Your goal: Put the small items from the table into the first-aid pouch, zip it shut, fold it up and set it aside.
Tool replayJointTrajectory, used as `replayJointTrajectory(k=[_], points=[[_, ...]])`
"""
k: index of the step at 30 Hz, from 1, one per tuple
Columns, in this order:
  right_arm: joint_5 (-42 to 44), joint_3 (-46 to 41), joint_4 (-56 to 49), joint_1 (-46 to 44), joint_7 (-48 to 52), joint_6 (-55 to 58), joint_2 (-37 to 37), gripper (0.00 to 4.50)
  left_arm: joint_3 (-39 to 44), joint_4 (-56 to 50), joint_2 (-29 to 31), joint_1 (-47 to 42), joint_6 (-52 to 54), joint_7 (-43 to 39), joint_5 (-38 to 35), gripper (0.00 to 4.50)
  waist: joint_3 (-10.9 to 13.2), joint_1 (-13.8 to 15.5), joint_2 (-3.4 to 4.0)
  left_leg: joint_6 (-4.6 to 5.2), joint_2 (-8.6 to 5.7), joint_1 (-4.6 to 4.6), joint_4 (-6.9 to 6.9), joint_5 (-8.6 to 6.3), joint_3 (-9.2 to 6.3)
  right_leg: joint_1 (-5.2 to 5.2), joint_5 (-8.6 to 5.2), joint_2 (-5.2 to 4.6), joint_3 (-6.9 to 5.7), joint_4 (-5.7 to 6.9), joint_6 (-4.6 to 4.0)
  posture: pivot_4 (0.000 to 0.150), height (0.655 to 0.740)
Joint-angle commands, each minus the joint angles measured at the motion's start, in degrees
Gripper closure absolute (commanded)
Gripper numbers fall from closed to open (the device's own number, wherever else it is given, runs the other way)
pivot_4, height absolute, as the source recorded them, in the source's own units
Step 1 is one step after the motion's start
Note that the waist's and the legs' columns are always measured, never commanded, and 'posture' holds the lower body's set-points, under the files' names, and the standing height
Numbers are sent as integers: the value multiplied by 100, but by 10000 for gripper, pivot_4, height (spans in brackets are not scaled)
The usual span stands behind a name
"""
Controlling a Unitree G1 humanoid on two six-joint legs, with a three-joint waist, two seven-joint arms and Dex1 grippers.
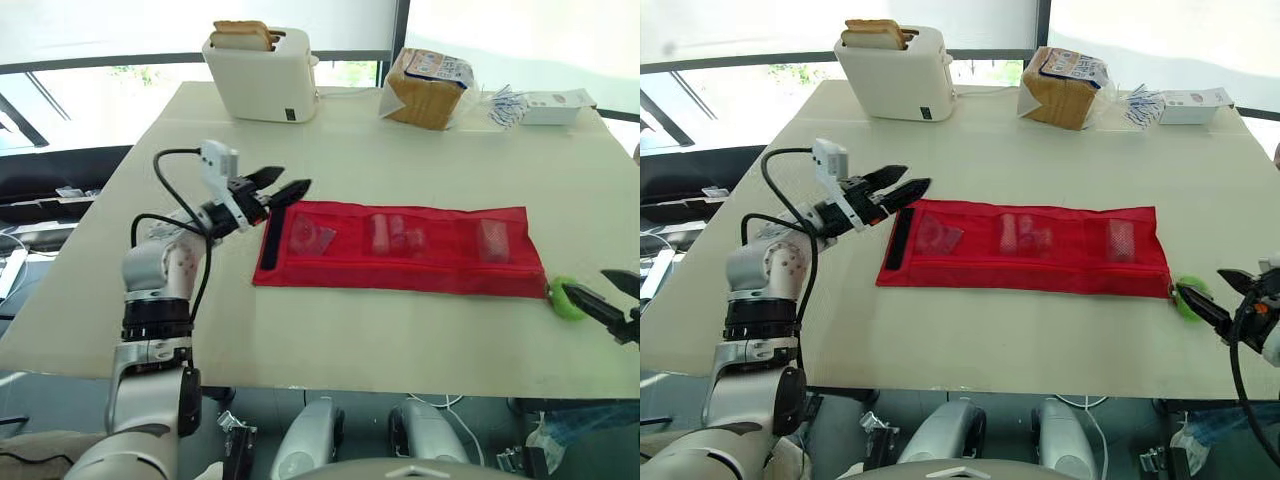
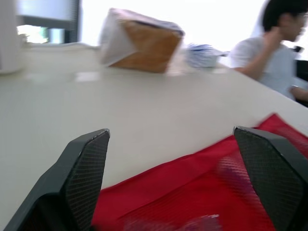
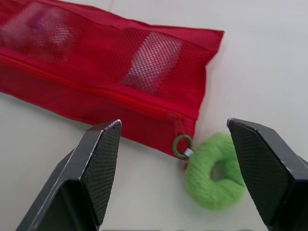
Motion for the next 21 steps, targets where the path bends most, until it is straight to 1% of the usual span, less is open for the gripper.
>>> replayJointTrajectory(k=[1, 3, 5, 8, 9, 11, 13, 16, 21], points=[[718, 12, -246, -250, -563, 94, 413, 367, -788, -1238, 62, 319, -168, -1005, -220, 0, 3, -6, 9, 0, -1, 1, 0, 0, 4, 0, 0, -1, 5, 0, 0, 1500, 7400], [1127, 163, -476, -55, -751, 170, 723, 367, -1111, -1531, 148, 594, -370, -1433, -163, 0, 2, -4, 10, 0, -1, 0, 0, 0, 4, 0, 0, -1, 4, 0, 0, 1500, 7400], [1244, 356, -654, 217, -915, 161, 941, 367, -1149, -1636, 173, 737, -302, -1578, -286, 0, -1, 3, 16, 0, 1, 2, -1, 0, 3, 0, -1, 1, 3, 2, -1, 1500, 7400], [1453, 876, -634, 438, -2055, 188, 1935, 367, -1143, -1693, 277, 803, -152, -1887, -522, 0, -1, 27, 15, 12, 4, 1, 2, -6, 0, 1, 0, 1, -3, 2, -2, 1500, 7400], [1504, 1054, -650, 559, -2260, 195, 2174, 367, -1171, -1703, 278, 781, -151, -1952, -546, 0, -5, 28, 31, 13, 4, 1, 2, -7, 0, 1, 0, 1, -3, 2, -2, 1500, 7400], [1521, 1253, -611, 731, -2458, 119, 2393, 367, -1235, -1762, 225, 720, -138, -1920, -551, 0, -9, 48, 37, 15, -2, 1, 5, -7, 3, 2, 0, -3, 1, 0, -1, 1500, 7400], [1539, 1342, -435, 711, -2793, -7, 2610, 367, -1179, -1836, 191, 664, -1, -1836, -664, 0, -9, 43, 37, 10, -3, 1, 5, -4, 3, 2, 0, -2, -1, 0, -1, 1500, 7400], [1591, 1417, -23, 455, -3077, -246, 2790, 367, -1166, -1978, 247, 669, 114, -1839, -739, 0, -9, 13, 37, 9, -3, 1, 5, -3, 3, 1, 0, 0, 0, 0, -1, 1500, 7400], [1767, 1262, 751, -33, -3417, -588, 2818, 367, -1142, -2043, 231, 554, 226, -1710, -768, 0, -10, -38, 39, 8, -2, 5, 3, -3, 4, 2, 0, 6, 1, 2, -1, 1500, 7400]])
